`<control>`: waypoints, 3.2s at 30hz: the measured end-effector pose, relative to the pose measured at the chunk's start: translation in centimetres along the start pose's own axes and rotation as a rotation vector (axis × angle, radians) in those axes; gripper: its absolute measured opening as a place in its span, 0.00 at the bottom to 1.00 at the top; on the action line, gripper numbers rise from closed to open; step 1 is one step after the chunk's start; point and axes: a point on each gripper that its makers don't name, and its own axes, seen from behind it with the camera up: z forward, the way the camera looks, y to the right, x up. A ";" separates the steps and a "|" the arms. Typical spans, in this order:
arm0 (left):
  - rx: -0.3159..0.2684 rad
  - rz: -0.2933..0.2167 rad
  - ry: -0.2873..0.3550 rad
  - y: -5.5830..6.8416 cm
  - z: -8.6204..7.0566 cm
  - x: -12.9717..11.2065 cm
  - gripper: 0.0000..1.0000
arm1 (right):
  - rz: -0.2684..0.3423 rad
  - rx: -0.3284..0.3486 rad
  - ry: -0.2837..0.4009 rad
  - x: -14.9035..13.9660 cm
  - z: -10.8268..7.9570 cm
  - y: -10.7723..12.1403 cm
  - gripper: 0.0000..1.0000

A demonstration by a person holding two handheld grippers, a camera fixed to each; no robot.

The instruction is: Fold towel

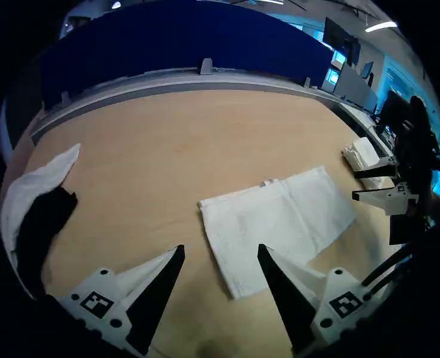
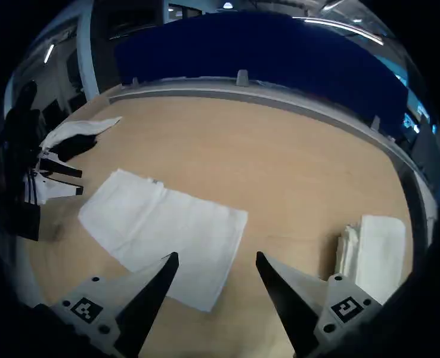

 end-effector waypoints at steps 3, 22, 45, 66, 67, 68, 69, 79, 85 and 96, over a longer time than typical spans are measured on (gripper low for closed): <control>0.007 0.000 -0.001 0.0 -0.6 -0.6 0.90 | -0.001 0.004 -0.009 -0.9 -0.5 -0.3 1.00; 0.046 -0.055 -0.030 0.4 -3.9 -5.9 0.90 | -0.002 0.029 -0.067 -6.1 -2.9 -1.3 1.00; 0.184 -0.144 -0.004 -1.3 -9.1 -10.5 0.91 | -0.218 0.138 -0.155 -7.6 -1.7 -2.5 0.75; 0.205 -0.171 0.017 -1.8 -10.8 -10.8 0.90 | -0.236 0.124 -0.162 -7.4 -0.9 -2.1 0.05; 0.206 -0.170 0.016 -1.8 -10.9 -10.8 0.90 | -0.237 0.125 -0.156 -7.3 -0.9 -2.1 0.05; 0.207 -0.170 0.016 -1.8 -10.9 -10.9 0.90 | -0.237 0.125 -0.151 -7.2 -0.9 -2.1 0.05; 0.207 -0.169 0.015 -1.8 -10.9 -10.9 0.90 | -0.238 0.124 -0.145 -7.0 -1.0 -2.1 0.05; 0.208 -0.171 0.020 -1.9 -11.3 -10.8 0.91 | -0.259 0.113 -0.080 -3.9 -2.4 -2.6 0.05; 0.212 -0.172 0.030 -2.3 -11.6 -10.6 0.90 | -0.295 0.115 -0.013 -0.2 -3.1 -3.9 0.04; 0.212 -0.193 0.049 -2.9 -11.9 -10.1 0.91 | -0.362 0.147 0.084 6.1 -3.6 -7.4 0.04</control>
